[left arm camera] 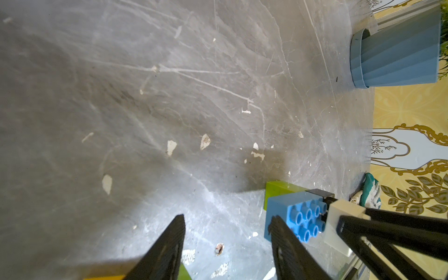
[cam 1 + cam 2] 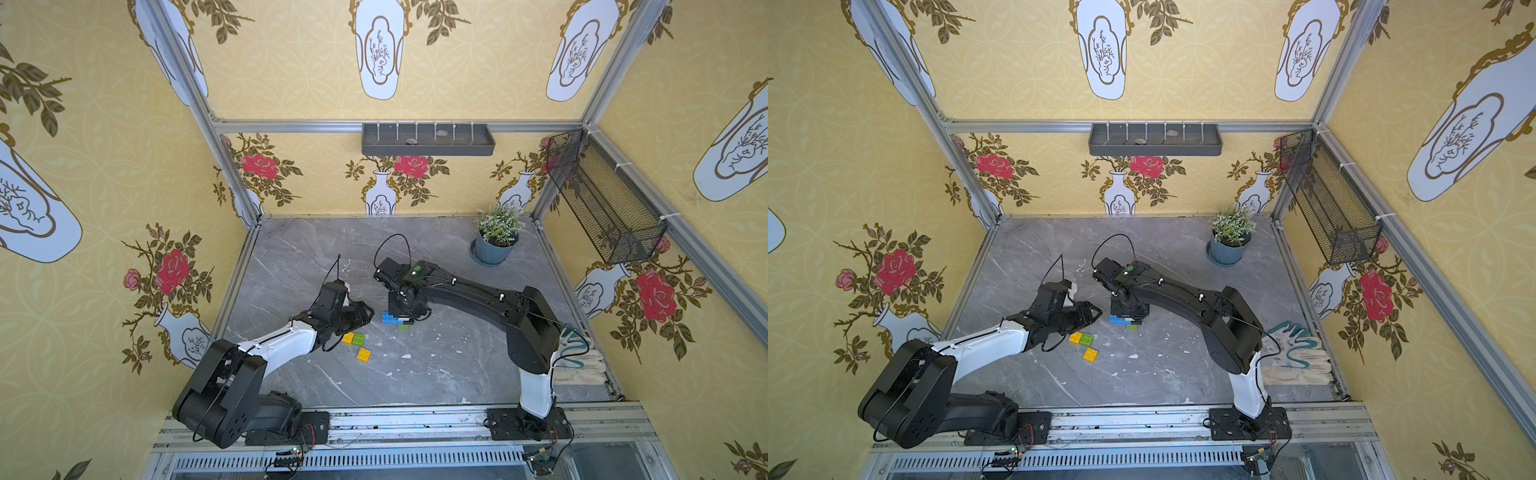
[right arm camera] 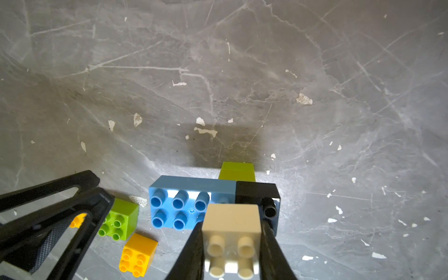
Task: Assemble the number 4 with lego
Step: Assemble the lego brick with the lego brick.
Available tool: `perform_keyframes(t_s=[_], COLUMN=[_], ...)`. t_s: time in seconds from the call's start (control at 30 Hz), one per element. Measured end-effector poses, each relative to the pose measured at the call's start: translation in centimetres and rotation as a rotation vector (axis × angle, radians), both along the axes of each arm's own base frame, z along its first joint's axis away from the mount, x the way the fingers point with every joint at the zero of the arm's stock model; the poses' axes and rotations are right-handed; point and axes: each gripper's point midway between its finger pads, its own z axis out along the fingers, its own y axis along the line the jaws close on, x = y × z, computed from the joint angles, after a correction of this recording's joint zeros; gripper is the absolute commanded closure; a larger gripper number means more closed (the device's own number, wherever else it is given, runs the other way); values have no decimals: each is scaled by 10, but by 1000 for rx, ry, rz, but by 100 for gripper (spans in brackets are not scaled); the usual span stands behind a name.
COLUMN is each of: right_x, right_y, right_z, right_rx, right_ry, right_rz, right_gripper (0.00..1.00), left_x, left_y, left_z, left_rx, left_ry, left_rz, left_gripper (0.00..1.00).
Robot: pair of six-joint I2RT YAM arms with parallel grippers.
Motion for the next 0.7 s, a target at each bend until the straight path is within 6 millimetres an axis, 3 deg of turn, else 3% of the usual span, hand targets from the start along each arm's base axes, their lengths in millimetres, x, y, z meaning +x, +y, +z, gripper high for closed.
perform_keyframes(t_s=[0.7], right_x=[4], right_y=[2], right_z=[1], right_rx=[-5], right_ry=[-13], right_rz=[11], right_gripper=[84], left_x=[0], left_y=[0], left_z=[0], left_rx=[-1], left_ry=[-1], left_rz=[-4], left_gripper=[41])
